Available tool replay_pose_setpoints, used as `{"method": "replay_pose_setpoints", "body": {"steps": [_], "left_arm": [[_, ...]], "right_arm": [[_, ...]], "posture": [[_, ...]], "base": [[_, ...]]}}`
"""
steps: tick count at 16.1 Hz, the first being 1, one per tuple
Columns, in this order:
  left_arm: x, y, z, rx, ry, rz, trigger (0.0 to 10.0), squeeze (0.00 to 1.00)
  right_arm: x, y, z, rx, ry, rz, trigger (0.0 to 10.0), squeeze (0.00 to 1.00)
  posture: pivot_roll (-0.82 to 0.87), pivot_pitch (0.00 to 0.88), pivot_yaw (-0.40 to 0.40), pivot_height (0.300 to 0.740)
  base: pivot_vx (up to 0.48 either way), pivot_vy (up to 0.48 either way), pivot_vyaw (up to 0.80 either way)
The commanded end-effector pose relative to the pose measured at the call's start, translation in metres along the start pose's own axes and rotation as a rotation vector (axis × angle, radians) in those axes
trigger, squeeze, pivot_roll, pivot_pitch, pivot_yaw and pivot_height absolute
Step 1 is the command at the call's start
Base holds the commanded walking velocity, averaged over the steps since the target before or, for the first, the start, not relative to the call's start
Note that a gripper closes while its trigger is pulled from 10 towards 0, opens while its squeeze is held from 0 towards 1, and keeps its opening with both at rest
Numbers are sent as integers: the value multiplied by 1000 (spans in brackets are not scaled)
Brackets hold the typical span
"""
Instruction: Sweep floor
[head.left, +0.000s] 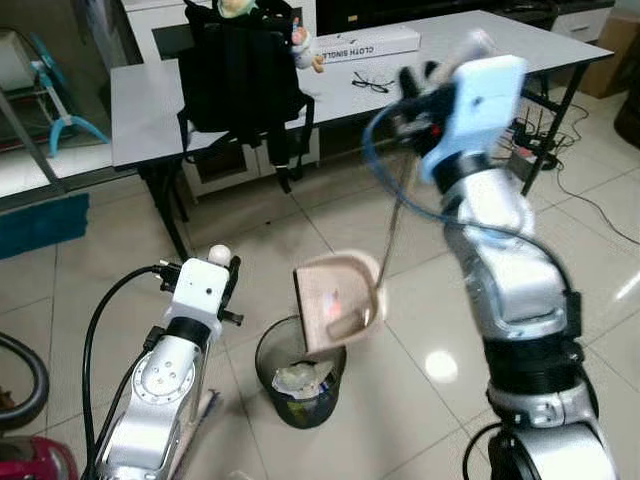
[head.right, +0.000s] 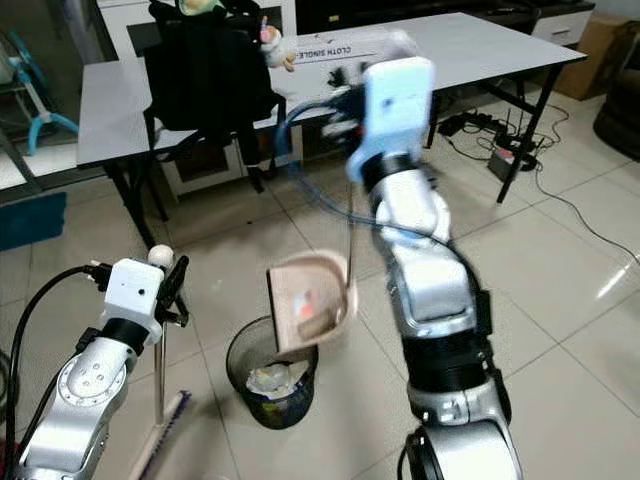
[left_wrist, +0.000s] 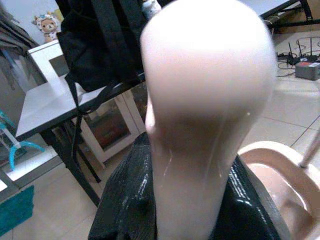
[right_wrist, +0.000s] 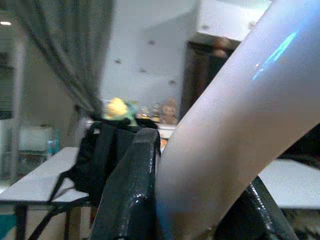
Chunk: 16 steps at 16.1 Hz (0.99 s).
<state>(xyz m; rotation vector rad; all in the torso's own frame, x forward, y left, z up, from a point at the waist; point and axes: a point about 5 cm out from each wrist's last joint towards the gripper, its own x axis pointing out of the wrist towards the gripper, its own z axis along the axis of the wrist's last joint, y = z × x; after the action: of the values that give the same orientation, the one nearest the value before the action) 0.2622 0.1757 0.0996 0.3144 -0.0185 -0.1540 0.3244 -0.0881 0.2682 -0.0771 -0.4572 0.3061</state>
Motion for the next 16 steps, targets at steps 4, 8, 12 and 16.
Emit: {"method": "replay_pose_setpoints", "body": {"steps": [4,8,12,16], "left_arm": [[0,4,4,26,-28,21,10000,0],[-1,3,4,26,-33,25,10000,0],[-2,2,4,27,-34,26,10000,0],[-1,3,3,27,-34,25,10000,0]], "right_arm": [[-9,42,3,-135,-121,211,10000,0],[-24,73,2,-210,-215,354,10000,0],[-36,96,1,-246,-262,494,10000,0],[-43,106,-1,-263,-290,562,10000,0]], "posture": [[-39,0,49,740],[-31,0,39,740],[-26,0,34,740],[-25,0,34,740]], "base": [[0,0,0],[0,0,0],[0,0,0],[0,0,0]]}}
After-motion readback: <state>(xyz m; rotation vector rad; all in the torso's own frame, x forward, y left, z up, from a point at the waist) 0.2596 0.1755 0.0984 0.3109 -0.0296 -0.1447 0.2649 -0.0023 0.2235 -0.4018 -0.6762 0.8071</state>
